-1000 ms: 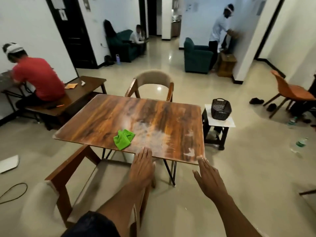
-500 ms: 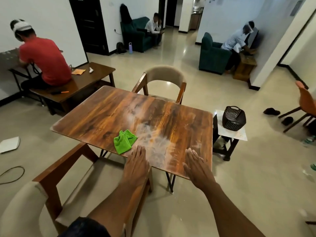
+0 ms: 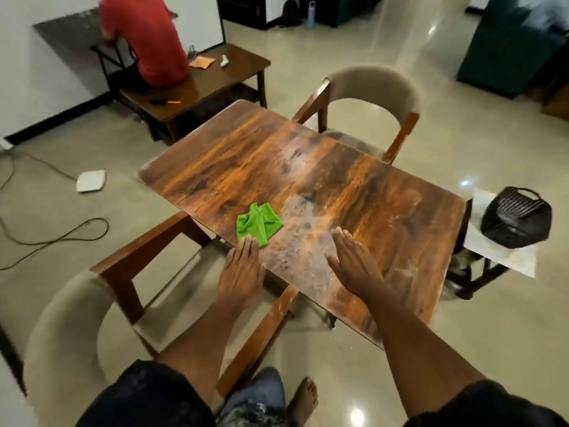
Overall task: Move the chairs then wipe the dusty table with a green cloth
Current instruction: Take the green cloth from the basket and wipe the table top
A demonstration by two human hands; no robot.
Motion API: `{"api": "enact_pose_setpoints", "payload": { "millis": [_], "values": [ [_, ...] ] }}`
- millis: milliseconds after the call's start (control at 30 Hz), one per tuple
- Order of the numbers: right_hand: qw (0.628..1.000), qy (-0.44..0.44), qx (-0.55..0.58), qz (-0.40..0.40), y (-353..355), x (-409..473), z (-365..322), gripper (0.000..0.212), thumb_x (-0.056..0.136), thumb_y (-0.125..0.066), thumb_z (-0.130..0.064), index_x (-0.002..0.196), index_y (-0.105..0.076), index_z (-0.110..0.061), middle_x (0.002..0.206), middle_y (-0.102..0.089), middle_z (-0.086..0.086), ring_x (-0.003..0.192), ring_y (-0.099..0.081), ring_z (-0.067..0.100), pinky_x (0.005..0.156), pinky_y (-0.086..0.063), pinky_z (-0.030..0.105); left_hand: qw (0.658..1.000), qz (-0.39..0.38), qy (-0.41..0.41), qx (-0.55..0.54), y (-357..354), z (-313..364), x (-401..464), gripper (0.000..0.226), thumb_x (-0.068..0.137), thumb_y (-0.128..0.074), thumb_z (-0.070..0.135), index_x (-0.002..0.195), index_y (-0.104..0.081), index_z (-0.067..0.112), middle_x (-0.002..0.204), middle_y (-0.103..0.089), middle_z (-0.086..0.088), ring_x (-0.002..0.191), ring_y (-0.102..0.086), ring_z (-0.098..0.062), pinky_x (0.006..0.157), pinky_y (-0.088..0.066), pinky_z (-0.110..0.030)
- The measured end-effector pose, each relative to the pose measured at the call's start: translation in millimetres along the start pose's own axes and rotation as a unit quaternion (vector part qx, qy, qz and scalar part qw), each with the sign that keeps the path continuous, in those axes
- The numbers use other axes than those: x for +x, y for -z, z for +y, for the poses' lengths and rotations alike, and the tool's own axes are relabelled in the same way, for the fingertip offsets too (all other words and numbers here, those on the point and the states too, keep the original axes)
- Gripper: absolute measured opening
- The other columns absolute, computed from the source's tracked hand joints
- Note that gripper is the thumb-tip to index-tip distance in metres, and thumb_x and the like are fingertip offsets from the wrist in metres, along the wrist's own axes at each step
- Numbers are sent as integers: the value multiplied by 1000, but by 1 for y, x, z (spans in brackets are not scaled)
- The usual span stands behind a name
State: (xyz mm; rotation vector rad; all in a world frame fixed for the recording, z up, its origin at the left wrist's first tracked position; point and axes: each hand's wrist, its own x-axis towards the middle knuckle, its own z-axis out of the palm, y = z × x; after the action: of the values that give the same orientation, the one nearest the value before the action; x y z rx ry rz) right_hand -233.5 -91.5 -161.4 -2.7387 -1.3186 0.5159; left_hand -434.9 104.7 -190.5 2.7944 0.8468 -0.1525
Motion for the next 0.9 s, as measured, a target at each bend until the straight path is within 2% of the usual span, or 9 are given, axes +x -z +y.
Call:
{"api": "enact_pose_setpoints", "payload": {
  "millis": [100, 167, 267, 333, 433, 533, 667, 767, 900],
  "values": [
    [999, 30, 3, -27, -13, 38, -20, 69, 115, -26, -46, 169, -7, -9, 177, -10, 10, 164, -7, 23, 129, -12, 36, 999, -39, 34, 6, -7, -18, 18, 67, 116, -22, 40, 170, -2, 6, 178, -1, -13, 166, -1, -25, 133, -5, -41],
    [998, 32, 10, -51, -26, 56, -30, 70, 112, -19, -50, 169, -9, -9, 177, -13, 10, 164, -10, 23, 128, -17, 37, 998, -48, 33, -2, -10, -30, 37, 67, 116, -24, 39, 169, -3, 5, 178, -2, -13, 166, -2, -25, 133, -6, -41],
    [997, 28, 21, -70, -56, 88, -37, 79, 105, -11, -56, 169, -8, -10, 177, -11, 9, 164, -9, 22, 127, -19, 37, 999, -43, 5, 20, -23, -59, 81, 73, 108, -4, 46, 169, -3, 5, 178, -4, -15, 166, -4, -27, 133, -6, -41],
    [996, 29, 35, -78, -75, 107, -42, 91, 94, 1, -63, 169, -6, -11, 177, -9, 8, 164, -8, 21, 128, -17, 37, 998, -47, -19, 34, -34, -80, 113, 74, 107, -2, 47, 169, -1, 6, 178, -1, -13, 166, -3, -26, 133, -5, -41],
    [996, 25, 54, -73, -109, 145, -58, 80, 103, -12, -58, 169, -5, -12, 177, -8, 8, 164, -8, 20, 129, -15, 37, 998, -31, -49, 29, -59, -104, 162, 77, 106, -5, 50, 169, -7, 6, 178, -5, -13, 166, -7, -24, 134, -14, -44],
    [995, 12, 97, -16, -144, 195, -88, 80, 101, -6, -56, 168, -4, -12, 177, -4, 6, 165, -6, 20, 132, -11, 39, 997, -18, -67, 32, -94, -119, 193, 75, 108, -11, 49, 169, -14, 6, 177, -12, -13, 165, -13, -24, 132, -23, -47],
    [987, -16, 158, 38, -181, 264, -139, 71, 114, -26, -45, 168, 7, -14, 177, 10, 6, 164, 8, 20, 133, -4, 41, 997, 16, -66, -30, -137, -138, 218, 67, 112, -15, 42, 168, -14, 5, 176, -12, -13, 164, -9, -23, 134, -14, -43],
    [975, -87, 190, 77, -200, 299, -167, 74, 113, -32, -40, 168, 8, -8, 176, 11, 16, 164, 11, 28, 133, 0, 44, 994, 39, -58, -83, -160, -159, 235, 66, 113, -19, 43, 168, -20, 7, 176, -19, -13, 165, -12, -20, 133, -15, -40],
    [957, -183, 178, 140, -220, 329, -176, 79, 112, -34, -42, 166, 2, 1, 175, 8, 22, 164, 7, 32, 134, -3, 45, 984, 88, -102, -119, -178, -165, 261, 61, 113, -29, 35, 167, -26, 6, 174, -25, -7, 163, -23, -22, 132, -19, -35]
  ]
}}
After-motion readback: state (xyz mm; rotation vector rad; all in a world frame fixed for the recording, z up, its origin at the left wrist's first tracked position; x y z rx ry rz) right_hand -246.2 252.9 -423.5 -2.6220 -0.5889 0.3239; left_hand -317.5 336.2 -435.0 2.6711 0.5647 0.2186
